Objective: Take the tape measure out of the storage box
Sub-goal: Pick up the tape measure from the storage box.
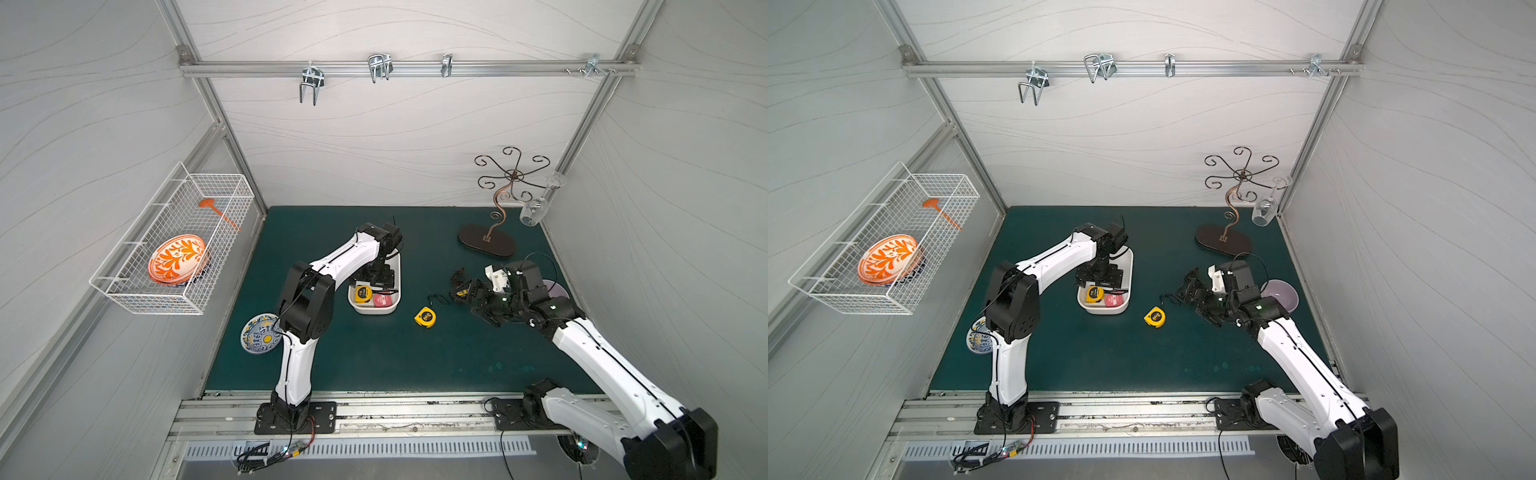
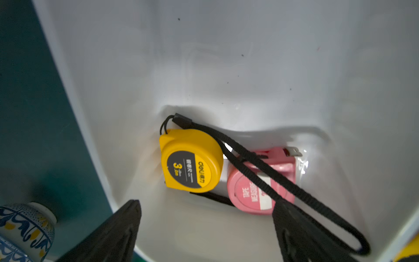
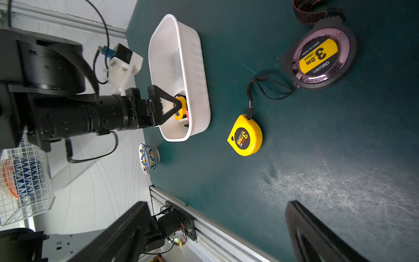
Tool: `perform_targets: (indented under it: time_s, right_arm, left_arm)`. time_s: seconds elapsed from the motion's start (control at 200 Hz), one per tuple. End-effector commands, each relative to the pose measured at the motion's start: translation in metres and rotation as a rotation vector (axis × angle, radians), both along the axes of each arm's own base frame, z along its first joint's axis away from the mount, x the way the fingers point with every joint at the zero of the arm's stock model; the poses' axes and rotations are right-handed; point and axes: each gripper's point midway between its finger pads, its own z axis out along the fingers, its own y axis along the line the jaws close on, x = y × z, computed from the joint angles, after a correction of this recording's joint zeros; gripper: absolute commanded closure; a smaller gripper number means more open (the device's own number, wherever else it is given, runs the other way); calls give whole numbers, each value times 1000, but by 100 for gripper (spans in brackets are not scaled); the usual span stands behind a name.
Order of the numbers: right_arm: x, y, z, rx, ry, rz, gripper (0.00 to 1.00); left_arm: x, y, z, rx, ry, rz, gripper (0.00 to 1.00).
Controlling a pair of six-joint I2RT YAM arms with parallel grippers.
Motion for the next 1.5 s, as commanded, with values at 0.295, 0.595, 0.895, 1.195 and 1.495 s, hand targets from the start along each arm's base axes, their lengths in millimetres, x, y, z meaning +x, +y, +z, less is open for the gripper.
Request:
perform_targets:
  time_s: [0.295,0.595,0.895,1.195,1.495]
  right_arm:
    - [-11,-10,3,9,-4,5,1]
    - [-7,-14,13,13,-26,0,1]
    - [-2,-15,15,18,-37,-1,1]
    - [2,-16,14,14,-35,-7,1]
    - [5,-16,12,15,-32,-11,1]
  left_arm:
    - [9,4,-21,63,-76,147,5]
    - [10,8,-17,34,-112,233,10]
    - [6,11,-17,-66,-155,369,14]
    - [15,6,-29,-135,-143,439,15]
    - [19,8,-38,-104,-133,410,18]
